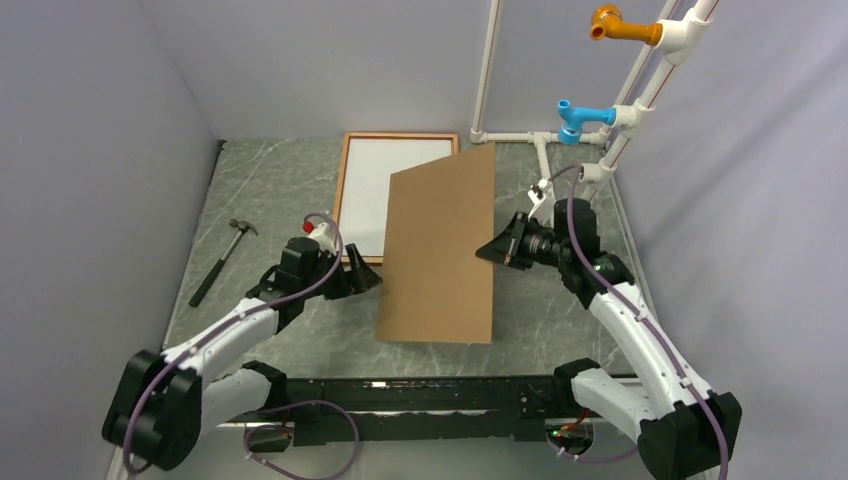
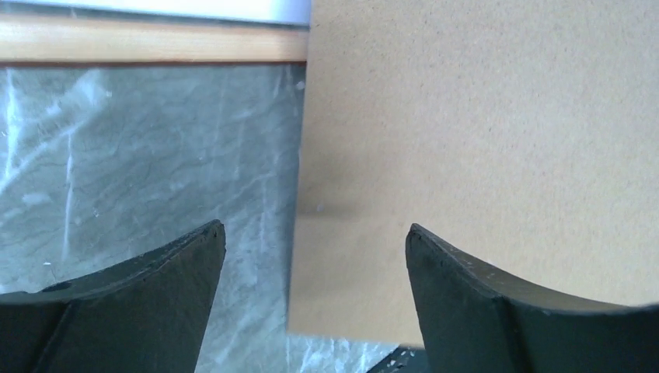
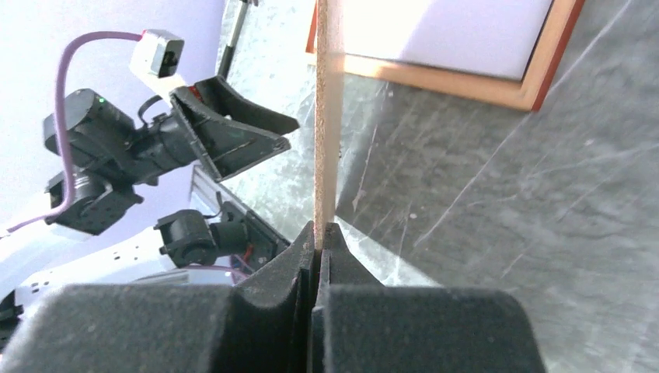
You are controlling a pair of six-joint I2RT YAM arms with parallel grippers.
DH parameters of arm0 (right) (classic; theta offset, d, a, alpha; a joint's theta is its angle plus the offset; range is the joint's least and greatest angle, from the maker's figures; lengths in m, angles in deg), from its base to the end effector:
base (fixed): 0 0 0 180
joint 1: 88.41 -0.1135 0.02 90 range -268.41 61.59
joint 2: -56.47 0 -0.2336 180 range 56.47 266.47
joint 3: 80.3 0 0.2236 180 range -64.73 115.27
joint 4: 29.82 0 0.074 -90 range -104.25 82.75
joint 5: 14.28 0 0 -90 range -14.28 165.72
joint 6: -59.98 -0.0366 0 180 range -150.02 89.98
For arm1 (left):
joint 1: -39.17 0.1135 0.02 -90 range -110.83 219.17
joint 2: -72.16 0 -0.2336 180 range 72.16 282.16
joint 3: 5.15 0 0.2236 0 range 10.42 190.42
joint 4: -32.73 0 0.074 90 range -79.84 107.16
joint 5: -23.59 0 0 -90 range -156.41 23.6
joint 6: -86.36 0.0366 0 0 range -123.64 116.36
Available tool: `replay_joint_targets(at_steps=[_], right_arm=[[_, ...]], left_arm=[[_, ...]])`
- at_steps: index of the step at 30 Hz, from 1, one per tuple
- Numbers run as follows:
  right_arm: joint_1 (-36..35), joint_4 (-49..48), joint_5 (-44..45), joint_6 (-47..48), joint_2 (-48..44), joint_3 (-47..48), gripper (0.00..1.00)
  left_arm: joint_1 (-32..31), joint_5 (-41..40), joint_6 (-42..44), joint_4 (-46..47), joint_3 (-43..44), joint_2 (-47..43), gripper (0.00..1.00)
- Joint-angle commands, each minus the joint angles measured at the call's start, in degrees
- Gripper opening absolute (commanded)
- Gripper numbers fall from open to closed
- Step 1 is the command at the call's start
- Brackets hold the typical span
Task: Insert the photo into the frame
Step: Turn over the photo frame item at the center of the board.
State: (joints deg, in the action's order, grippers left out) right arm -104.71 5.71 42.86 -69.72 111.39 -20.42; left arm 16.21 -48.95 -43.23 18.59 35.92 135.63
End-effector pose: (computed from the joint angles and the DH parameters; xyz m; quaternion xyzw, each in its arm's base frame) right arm 0.1851 0.0748 0.2707 0.0316 0.8442 0.4401 0.3045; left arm 0.1890 -0.0920 0.1724 -0.0601 0.8834 -0.3467 0.3096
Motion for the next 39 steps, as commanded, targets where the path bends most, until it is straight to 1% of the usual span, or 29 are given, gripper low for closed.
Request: replay_joint_targets(at_steps=[1,6,11,13,17,20,23,29,32,36,39], right_arm=[[0.0,14.8,4.5,10.6,0.3,14.2,0.0],[0.0,29.1,7.8,17.0,5.1,26.7,0.0],[0.0,39.6,11.2,21.7,9.6,37.6,0.0],[0.0,42.9,10.8,23.6,11.2,42.6,0.0],[-0.1,47.6,8.5,27.7,13.9,49.1,0.0],[-0.1,49.8,7.6,28.3,15.5,51.3,0.0],[-0.3,50.7,8.7,26.9,16.8,52.1,0.0],[-1.0,53.4,19.9,24.2,19.7,55.6,0.0],[-1.9,53.7,21.3,23.6,20.9,57.1,0.0],[-5.9,52.2,24.4,21.0,22.7,56.8,0.0],[-12.2,51.7,29.1,18.5,24.7,56.2,0.0]], left_arm=[[-0.2,-0.7,2.2,-6.6,4.8,-8.1,0.92],[-0.2,-0.3,2.6,-11.1,9.1,-14.8,0.99],[-0.4,0.6,3.2,-15.4,13.4,-17.0,0.99],[-0.6,1.2,3.2,-16.1,14.6,-17.1,0.99],[-1.6,2.7,2.8,-15.4,16.0,-16.8,0.99],[-3.0,2.8,2.4,-15.4,17.5,-15.8,0.99],[-5.5,0.8,2.0,-16.4,19.8,-14.5,0.99],[-10.6,-3.1,0.0,-17.0,23.9,-11.5,0.99],[-12.8,-4.3,-0.8,-17.7,25.9,-9.2,0.99],[-14.7,-5.6,-1.9,-18.1,28.1,-6.4,0.99],[-15.3,-5.9,-2.5,-17.8,28.5,-5.6,0.99]])
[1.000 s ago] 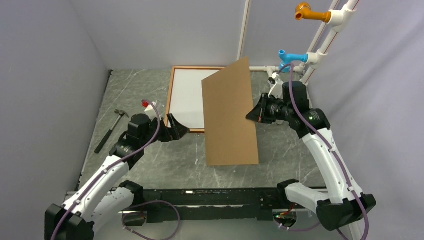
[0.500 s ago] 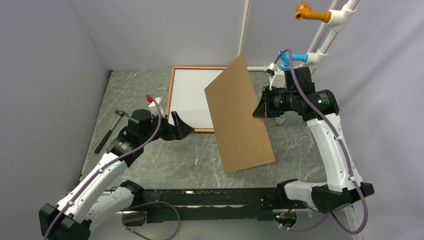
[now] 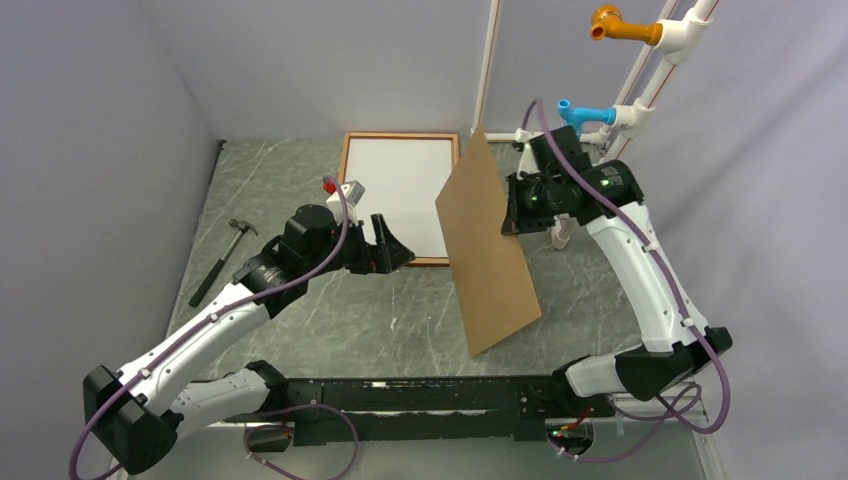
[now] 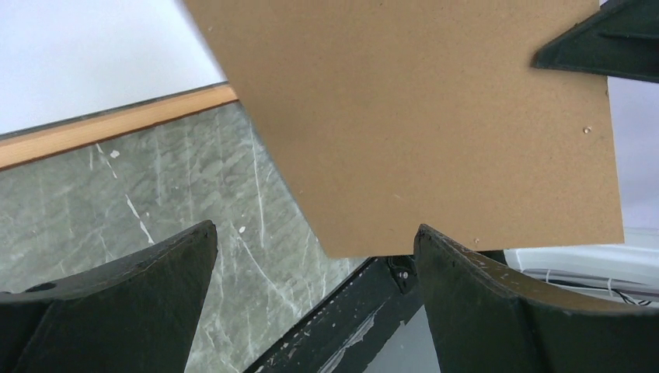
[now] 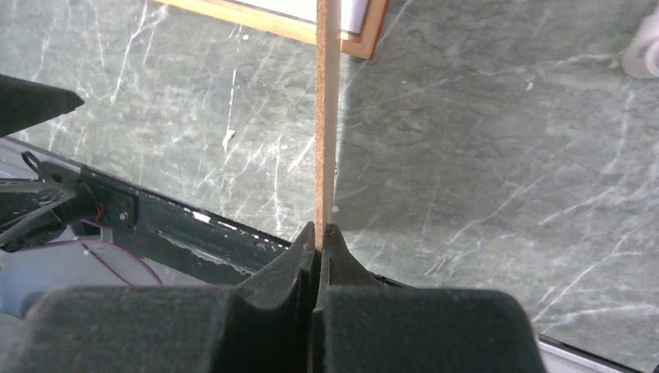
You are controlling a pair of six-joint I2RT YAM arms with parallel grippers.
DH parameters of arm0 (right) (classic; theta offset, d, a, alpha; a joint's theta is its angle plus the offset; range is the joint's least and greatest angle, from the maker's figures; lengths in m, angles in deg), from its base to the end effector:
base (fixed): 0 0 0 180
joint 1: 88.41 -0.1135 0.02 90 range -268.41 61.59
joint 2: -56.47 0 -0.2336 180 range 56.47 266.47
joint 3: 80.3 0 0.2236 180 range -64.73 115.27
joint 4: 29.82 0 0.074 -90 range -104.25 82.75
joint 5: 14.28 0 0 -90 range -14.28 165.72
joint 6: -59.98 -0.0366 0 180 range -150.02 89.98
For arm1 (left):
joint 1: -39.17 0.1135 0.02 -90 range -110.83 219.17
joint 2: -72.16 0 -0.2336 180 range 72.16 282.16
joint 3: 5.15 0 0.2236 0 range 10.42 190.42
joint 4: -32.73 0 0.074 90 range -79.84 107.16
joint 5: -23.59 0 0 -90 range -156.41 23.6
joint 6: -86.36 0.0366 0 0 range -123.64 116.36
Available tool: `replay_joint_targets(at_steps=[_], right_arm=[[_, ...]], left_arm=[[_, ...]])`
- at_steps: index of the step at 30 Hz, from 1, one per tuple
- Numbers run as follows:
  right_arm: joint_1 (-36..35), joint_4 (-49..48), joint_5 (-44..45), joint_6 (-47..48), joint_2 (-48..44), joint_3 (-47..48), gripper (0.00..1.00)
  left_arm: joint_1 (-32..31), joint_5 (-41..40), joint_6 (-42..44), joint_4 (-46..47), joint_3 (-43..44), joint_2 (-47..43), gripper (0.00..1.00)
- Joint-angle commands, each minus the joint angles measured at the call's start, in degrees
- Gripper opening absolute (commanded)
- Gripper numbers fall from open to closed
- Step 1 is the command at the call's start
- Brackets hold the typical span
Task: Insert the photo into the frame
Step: Turn over the photo frame item at the center of the board.
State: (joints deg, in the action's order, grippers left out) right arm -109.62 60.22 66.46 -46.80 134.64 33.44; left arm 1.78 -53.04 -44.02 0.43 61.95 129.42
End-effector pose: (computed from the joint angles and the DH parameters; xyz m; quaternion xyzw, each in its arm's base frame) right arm 0.2011 0.0844 0.3826 -0.0613 0.9475 0.1717 0.2625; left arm 0.1659 -0.1374 0.3063 0.0431 0.8270 -0.4219 0.3690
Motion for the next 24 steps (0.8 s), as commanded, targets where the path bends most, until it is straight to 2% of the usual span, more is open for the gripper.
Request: replay_joint_targets(at_steps=[1,7,11,14,19,24], right_arm=[[-9.2,-3.0,7.4,-5.2,2.0,2.2,0.0],[-13.9,-5.1,9.1,-8.0,3.6,1.9,0.19],[-15.2,-6.6,6.5,-8.6,3.0,2.7,0.52],[-16.2,-8.1,4.4,-9.3,2.5,2.6,0.67],[-17.8,-11.5,-0.6,-10.1,1.1,2.2,0.78],[-18.3,-15.1,-5.2,-10.4,-0.6,1.8,0.85]], left_arm=[[-1.0,-2.0,-1.7,0.1,2.7,0.8,0.99],[-1.0,-3.9,-1.1,-4.7,4.7,0.5,1.0],[-1.0,-4.1,-2.0,-5.4,5.1,-0.9,0.99],[-1.0,-2.9,-3.4,-3.5,4.7,-2.1,0.99],[-0.9,-1.4,-4.9,-2.6,5.3,-2.9,0.99],[-1.0,0.2,-6.4,-1.0,5.4,-3.2,0.99]])
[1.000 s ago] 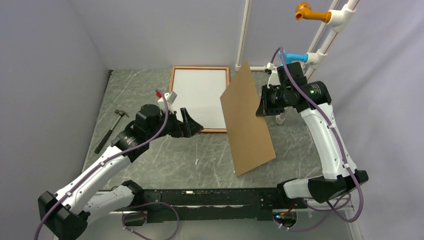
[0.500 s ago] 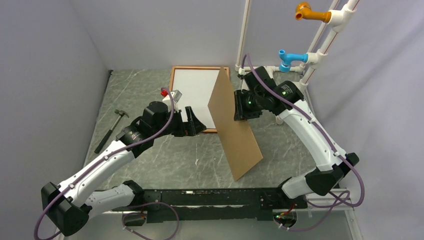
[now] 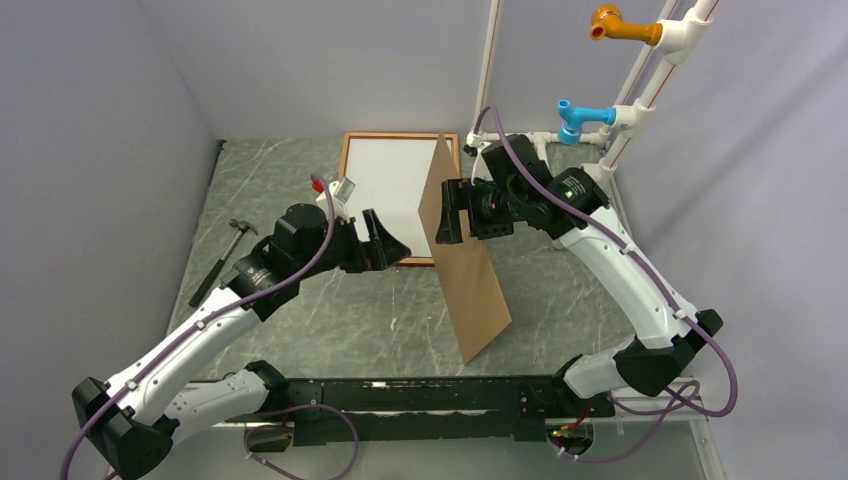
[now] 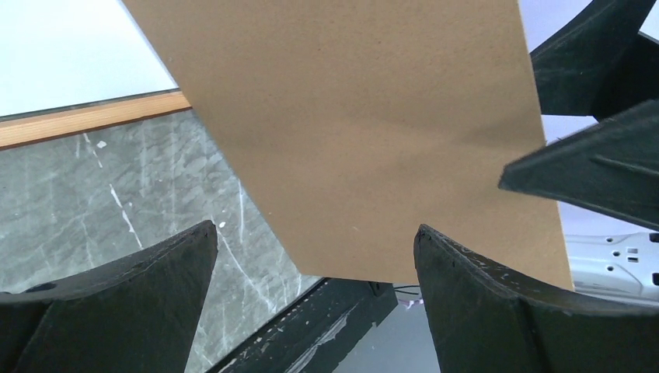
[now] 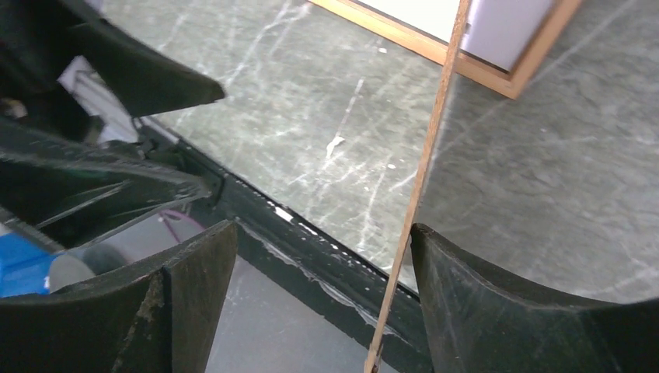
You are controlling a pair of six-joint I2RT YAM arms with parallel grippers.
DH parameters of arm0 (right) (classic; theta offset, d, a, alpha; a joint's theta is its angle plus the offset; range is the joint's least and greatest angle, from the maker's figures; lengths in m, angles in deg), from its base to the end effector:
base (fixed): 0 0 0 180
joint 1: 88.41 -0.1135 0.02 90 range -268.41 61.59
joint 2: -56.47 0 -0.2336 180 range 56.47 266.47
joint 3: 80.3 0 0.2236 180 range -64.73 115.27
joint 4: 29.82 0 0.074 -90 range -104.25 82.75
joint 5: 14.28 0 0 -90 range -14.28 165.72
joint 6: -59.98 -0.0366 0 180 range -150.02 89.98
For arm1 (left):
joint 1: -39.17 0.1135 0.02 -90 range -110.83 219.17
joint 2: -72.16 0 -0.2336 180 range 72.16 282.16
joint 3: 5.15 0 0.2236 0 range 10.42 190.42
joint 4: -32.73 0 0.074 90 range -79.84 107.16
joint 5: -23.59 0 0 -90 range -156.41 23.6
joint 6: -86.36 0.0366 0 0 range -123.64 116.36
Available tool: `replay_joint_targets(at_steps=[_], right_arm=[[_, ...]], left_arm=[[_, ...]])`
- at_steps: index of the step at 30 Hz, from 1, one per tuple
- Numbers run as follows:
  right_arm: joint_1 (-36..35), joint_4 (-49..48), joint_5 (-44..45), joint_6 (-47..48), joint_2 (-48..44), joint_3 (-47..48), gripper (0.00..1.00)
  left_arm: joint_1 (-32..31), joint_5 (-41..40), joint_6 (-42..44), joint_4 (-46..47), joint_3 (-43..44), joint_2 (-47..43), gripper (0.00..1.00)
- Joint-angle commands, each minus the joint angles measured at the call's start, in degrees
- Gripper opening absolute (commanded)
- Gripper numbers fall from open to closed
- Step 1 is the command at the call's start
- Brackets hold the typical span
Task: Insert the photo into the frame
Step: Turn over the photo frame item at the center of the board.
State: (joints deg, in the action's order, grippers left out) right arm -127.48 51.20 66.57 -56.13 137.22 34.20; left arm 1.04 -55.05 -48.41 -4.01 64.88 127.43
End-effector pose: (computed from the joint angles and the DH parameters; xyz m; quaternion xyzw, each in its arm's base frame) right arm 0.1851 0.1577 0.3874 -0.1336 0.9191 0.2582 0.2660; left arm 0.1568 -0.1323 0.3213 0.0075 0.8267 -0.4299 0.3629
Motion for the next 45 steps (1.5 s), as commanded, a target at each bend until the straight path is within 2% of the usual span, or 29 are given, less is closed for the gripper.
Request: replay_joint_targets(at_steps=[1,8,18,23,29,32,35,38,42,45], right_arm=[[-0.5,-7.2,-6.7,-1.2,-3.6,0.7,0.85],[-0.6,-14.2,-15.3,-3.3,-5.2,-4.4,0.88],[-0.5,-15.2,-14.0,-3.0,-6.5,-6.7,0.89],[0.1,-9.5,-4.2,-1.5,-6.3,-4.7,0.9],[2.7,-9.3,-2.8,-0.9,-8.1,-6.9,0.9],[3.3,-9.8,-3.0,-0.9,-8.6,-8.1,0.9],[3.5,-10.4,-3.4,-0.8,-8.6,-8.9,0.9],[3.6,-10.6,-3.1,-0.7,-8.5,-9.6,0.9],[4.3,-11.4,-3.6,-1.6,-9.3,-10.6,0.9],[5.3,-12.2,-4.6,-2.1,-10.2,-11.6,0.9]], left_arm=[[-0.3,2.7,-2.3,4.1,2.3,-1.3,0.99],[-0.2,5.1,-4.4,8.7,0.7,-2.6,0.99],[-0.2,9.5,-6.2,14.3,-1.1,-1.5,0.99],[-0.2,9.9,-4.7,10.0,0.7,0.1,0.99],[-0.1,5.1,-1.2,-0.2,4.1,0.9,0.93],[-0.2,2.6,0.0,-4.4,5.6,1.5,0.84],[-0.2,-0.2,0.6,-6.9,6.3,1.7,0.68],[-0.2,-1.5,0.4,-6.9,5.3,1.6,0.53],[-0.2,-3.7,0.5,-7.6,4.5,2.4,0.4],[-0.1,-5.5,0.7,-8.6,4.3,2.8,0.24]])
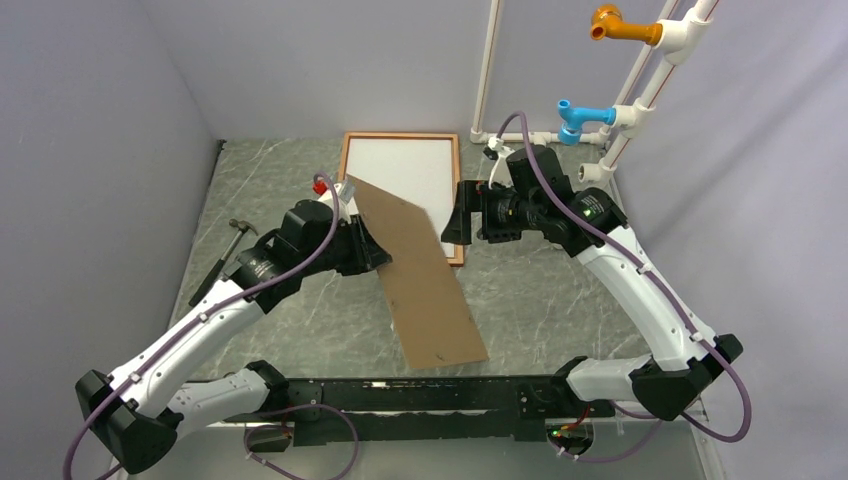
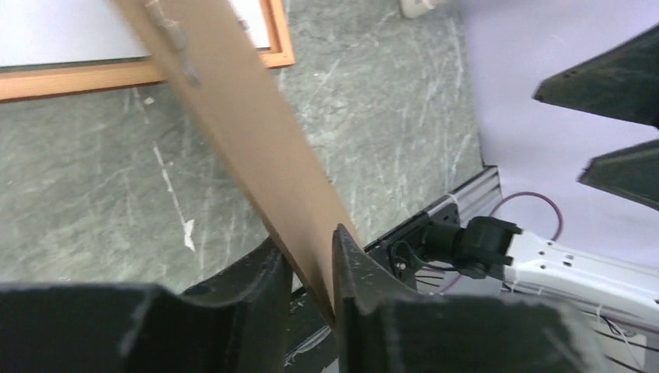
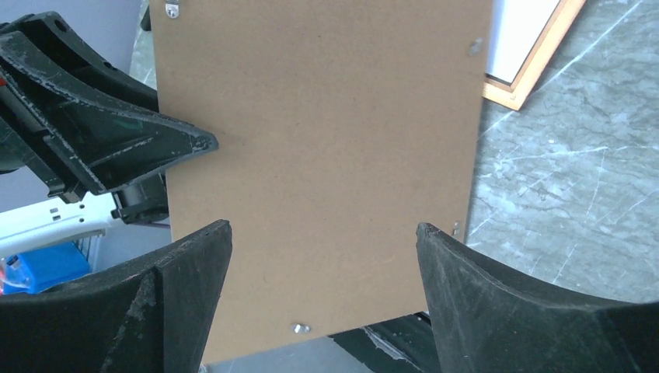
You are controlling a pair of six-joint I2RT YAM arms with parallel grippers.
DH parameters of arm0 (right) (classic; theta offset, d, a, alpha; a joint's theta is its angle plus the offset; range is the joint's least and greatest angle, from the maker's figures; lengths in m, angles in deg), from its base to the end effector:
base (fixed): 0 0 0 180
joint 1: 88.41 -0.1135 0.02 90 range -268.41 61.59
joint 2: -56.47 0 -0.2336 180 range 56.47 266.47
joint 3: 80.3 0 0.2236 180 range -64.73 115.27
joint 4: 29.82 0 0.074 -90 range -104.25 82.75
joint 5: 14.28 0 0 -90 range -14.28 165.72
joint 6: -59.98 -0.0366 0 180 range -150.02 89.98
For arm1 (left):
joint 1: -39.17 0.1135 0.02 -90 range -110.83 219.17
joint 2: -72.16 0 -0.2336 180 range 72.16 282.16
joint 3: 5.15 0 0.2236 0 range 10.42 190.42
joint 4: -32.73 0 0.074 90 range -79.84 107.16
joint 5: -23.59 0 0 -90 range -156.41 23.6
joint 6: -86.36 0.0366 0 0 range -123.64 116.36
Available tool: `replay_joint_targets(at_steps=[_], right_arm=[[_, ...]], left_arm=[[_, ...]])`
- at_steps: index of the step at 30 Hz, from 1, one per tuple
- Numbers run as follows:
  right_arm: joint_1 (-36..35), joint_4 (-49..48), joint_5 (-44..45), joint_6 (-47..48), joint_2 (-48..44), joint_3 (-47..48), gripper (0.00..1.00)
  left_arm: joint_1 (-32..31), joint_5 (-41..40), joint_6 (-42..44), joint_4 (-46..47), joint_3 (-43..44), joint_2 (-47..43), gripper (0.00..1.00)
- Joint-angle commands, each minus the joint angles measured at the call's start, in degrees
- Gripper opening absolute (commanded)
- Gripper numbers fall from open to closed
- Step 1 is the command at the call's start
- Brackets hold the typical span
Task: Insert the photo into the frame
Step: Turn over the photo frame item at the center of the board.
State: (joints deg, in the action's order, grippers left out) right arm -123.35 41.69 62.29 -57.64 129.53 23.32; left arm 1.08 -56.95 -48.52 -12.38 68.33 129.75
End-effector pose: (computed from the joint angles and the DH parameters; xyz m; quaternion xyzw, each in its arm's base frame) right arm 0.1814 0.1371 0.3788 -0.1061 0.8986 0.3050 0.2971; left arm 0.1584 -0.1318 0.3182 -0.0093 0.8606 -0.3873 0.3306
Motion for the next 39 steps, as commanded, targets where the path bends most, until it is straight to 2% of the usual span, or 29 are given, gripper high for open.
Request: replay_joint_targets(at_steps=[1,4,5,11,17,21,28,36,39], right_arm=[[1.7,-2.8,-0.7,-0.6,-2.8,-1.2,0.9],[3.3,-3.3,-2.4,-0.4,-3.4,-2.7,0.9],[3.8,-3.6,-3.0,-0.3,-3.7,-3.3,0.9],[9.6,-5.5,-8.2,1.1,-5.4,-8.3,0.9],[16.0,-8.8,-14.4,4.2,-7.7,-15.0,0.91],[18.9,-13.6,-20.8,5.2,-9.8,-21.0,0.99],[23.9,-23.3,-35.6,5.5,-11.6,-28.5,0.99],[26.2,-34.5,-44.8,2.9,-11.9,-34.4,0.99],[26.9,-34.8,-44.4,2.3,-11.4,-34.4,0.99]], left_arm=[[-0.2,-4.0,0.8,-0.2,0.7,0.2,0.17],[-0.2,-5.4,0.6,1.0,-0.2,-2.2,0.02],[-0.2,-5.8,0.6,1.7,-0.8,-3.6,0.0],[-0.1,-9.0,0.4,6.9,-5.3,-14.1,0.0],[1.3,-9.3,1.0,5.0,-5.8,-22.2,0.0],[3.5,-9.1,1.6,2.8,-4.4,-26.0,0.0],[5.3,-1.1,-0.7,8.8,-3.9,-28.6,0.0],[6.0,6.3,-3.6,18.1,-5.8,-30.3,0.0],[6.3,8.4,-4.7,20.9,-6.2,-30.8,0.0]])
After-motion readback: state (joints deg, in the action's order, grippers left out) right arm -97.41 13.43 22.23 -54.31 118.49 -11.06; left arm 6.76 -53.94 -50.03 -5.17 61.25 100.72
